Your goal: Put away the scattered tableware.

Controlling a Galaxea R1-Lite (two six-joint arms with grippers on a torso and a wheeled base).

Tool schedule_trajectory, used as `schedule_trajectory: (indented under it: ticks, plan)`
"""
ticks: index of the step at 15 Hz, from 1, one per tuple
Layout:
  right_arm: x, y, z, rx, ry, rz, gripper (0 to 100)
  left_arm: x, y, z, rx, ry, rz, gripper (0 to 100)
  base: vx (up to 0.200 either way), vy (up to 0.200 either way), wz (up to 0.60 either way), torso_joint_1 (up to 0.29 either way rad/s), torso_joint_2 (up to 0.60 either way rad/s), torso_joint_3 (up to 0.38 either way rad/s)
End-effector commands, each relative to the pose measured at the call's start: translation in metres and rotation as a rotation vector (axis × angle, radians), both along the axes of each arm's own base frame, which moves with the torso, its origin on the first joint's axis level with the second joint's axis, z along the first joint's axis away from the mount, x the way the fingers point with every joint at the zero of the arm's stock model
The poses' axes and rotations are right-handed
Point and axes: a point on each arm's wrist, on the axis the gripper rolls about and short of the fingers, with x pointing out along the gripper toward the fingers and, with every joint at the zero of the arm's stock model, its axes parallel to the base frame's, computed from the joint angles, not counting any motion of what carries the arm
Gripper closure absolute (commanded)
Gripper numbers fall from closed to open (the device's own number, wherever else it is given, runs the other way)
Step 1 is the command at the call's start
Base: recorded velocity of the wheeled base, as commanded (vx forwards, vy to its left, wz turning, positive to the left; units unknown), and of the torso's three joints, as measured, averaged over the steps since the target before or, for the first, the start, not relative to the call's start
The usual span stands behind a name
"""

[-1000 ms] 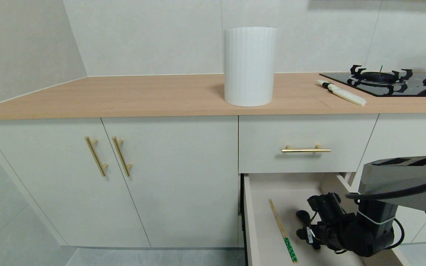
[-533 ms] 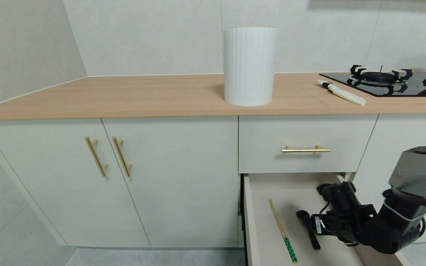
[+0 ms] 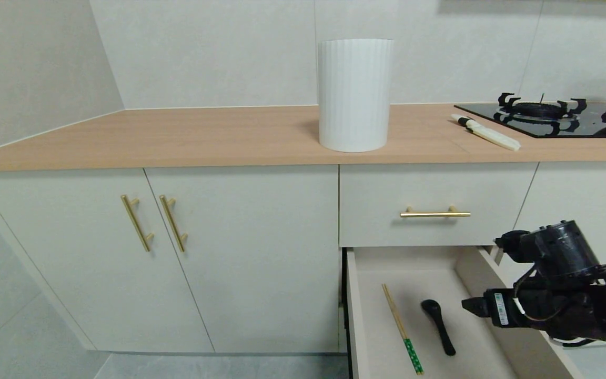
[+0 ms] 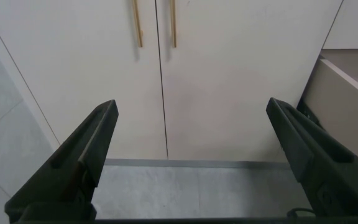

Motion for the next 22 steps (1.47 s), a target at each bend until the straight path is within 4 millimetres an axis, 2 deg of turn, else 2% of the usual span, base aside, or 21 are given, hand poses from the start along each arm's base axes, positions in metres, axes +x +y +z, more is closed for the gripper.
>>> schedule_trajectory:
  ticks: [1,4,11,13,22]
  plan:
    - [-0.034,0.005,0.047,0.054,-0.120,0.082,0,0.000,0.000,0.000,0.001,0.002,0.001,0,0.000,0.000,0.00,0.000,0.00,0.000]
    - [-0.036,0.007,0.044,0.047,-0.105,0.093,0,0.000,0.000,0.000,-0.002,0.002,0.001,0,0.000,0.000,0.00,0.000,0.00,0.000]
    - [-0.039,0.013,0.034,0.014,-0.035,0.130,0,0.000,0.000,0.000,-0.002,0.000,0.001,0,-0.200,0.000,0.00,0.001,0.00,0.001]
    - [-0.040,0.017,0.024,-0.004,0.005,0.152,0,0.000,0.000,0.000,-0.002,0.002,0.001,0,-0.200,0.000,0.00,-0.002,0.00,-0.002]
    - [-0.061,0.035,-0.007,0.001,0.235,0.391,0,0.000,0.000,0.000,-0.002,0.002,0.001,0,0.000,0.000,0.00,0.000,0.00,0.000]
